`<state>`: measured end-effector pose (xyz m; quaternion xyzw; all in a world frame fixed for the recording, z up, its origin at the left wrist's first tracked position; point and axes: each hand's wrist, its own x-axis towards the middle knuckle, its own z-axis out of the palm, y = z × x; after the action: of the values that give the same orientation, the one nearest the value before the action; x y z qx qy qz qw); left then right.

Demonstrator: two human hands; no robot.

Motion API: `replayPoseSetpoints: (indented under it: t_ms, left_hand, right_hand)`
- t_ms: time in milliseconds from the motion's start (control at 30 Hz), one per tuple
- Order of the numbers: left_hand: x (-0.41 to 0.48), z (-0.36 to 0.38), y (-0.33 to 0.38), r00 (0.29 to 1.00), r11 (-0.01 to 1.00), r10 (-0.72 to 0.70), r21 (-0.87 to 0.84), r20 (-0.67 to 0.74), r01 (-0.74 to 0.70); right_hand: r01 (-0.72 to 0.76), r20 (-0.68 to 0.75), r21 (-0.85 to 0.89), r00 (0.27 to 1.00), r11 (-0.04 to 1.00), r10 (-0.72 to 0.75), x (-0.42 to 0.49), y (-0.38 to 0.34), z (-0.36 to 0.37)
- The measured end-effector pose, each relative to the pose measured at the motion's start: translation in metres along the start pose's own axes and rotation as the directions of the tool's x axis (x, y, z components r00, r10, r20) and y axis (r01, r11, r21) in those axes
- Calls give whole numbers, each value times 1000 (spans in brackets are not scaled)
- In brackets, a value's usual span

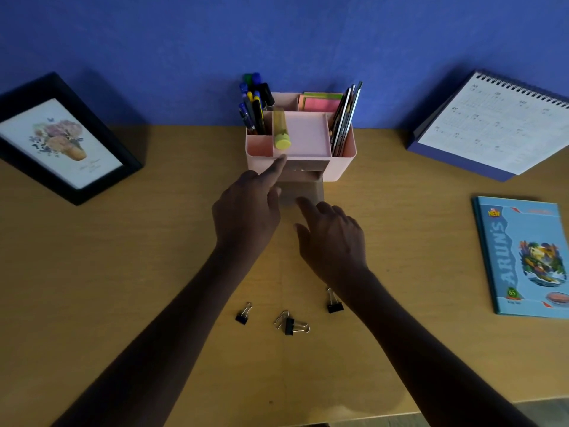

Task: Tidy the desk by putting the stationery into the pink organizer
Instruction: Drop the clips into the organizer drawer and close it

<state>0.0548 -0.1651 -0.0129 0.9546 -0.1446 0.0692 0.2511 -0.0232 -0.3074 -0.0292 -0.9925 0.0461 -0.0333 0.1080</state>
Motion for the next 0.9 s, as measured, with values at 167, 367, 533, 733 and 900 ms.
replayPoseSetpoints:
  t_ms: [167,367,533,733,900]
  left_hand:
    - [-1,-2,0,1000,999,19,-29,-13,-19]
    - [-41,-19,1,999,965,-11,-260,38,20]
    - [-115,-32,-9,968,919,-204,-312,143,240]
    - [-186,-37,-22,897,873,-413,-212,156,439]
    - [-210,-26,-35,882,861,-447,-197,149,470]
  right_hand:
    - [-5,-17,29,1000,1000,6,-5,1,-3]
    - [-28,-60,313,997,949,49,-26,19,-22]
    - [-91,-62,456,989,885,134,-77,43,-35]
    - [-237,67,443,971,864,232,-143,46,-20]
    - [-295,115,387,955,874,272,-166,34,4]
